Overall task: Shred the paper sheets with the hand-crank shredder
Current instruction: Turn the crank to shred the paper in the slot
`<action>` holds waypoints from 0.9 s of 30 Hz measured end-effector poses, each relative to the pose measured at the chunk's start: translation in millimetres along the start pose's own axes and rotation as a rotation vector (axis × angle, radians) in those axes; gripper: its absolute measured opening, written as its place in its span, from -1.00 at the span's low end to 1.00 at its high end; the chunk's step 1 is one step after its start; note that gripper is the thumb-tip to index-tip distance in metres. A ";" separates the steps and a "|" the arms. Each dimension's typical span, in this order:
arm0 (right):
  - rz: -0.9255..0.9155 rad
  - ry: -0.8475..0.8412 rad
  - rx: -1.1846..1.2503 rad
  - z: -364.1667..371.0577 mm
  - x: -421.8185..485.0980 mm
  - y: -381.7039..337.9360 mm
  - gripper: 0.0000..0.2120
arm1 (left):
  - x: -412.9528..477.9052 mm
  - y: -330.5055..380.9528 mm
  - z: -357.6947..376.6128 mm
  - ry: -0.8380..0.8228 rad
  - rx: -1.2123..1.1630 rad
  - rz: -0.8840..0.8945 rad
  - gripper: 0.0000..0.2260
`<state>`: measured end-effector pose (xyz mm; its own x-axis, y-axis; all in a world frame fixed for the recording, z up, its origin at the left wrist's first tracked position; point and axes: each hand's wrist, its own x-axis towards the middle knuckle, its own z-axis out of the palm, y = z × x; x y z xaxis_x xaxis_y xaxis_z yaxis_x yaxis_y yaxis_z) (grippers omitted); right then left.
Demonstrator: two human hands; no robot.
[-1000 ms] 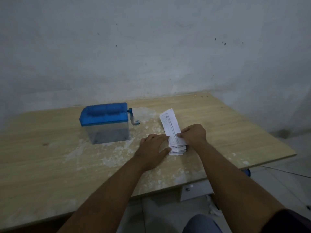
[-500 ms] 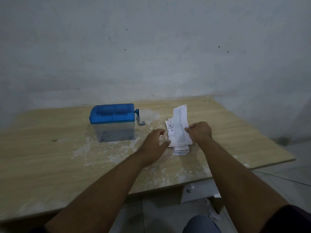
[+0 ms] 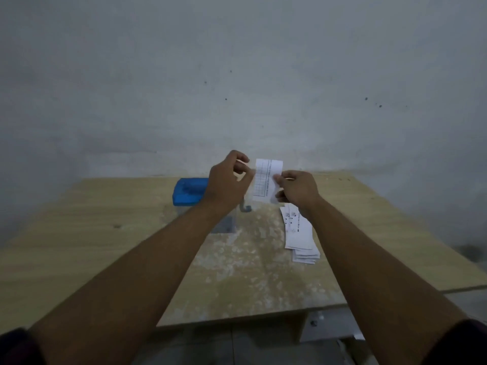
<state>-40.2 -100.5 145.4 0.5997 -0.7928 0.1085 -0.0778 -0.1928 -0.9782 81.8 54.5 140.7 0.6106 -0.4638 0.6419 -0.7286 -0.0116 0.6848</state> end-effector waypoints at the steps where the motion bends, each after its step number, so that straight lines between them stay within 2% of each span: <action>1: -0.013 -0.027 0.028 7.7 0.4 -6.3 -0.82 | 5.5 -5.1 -8.8 -0.009 0.015 -0.025 -0.75; 4: -0.039 -0.094 0.074 32.5 1.7 -21.9 -0.79 | 16.4 -16.1 -36.0 -0.057 0.001 -0.151 -0.60; 8: -0.051 -0.158 0.089 61.6 3.6 -36.8 -0.76 | 21.0 -25.6 -65.1 -0.137 -0.054 -0.230 -0.59; 11: -0.095 -0.203 0.030 79.3 3.9 -45.8 -0.81 | 24.4 -34.0 -81.4 -0.135 -0.040 -0.225 -0.65; 16: -0.175 -0.284 -0.129 101.0 11.7 -50.5 -0.85 | 31.2 -54.6 -96.0 -0.039 0.034 -0.163 -0.78; 20: -0.210 -0.277 -0.110 114.5 18.1 -51.4 -0.89 | 30.9 -71.4 -103.3 -0.062 0.080 -0.070 -0.81; 27: -0.203 -0.255 -0.197 134.9 27.3 -39.3 -0.78 | 24.3 -94.0 -108.9 -0.127 0.166 -0.096 -0.77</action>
<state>86.6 -36.6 162.9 0.7959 -0.5623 0.2244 -0.0740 -0.4583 -0.8857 198.9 140.8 129.5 0.6431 -0.5615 0.5208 -0.7168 -0.2020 0.6674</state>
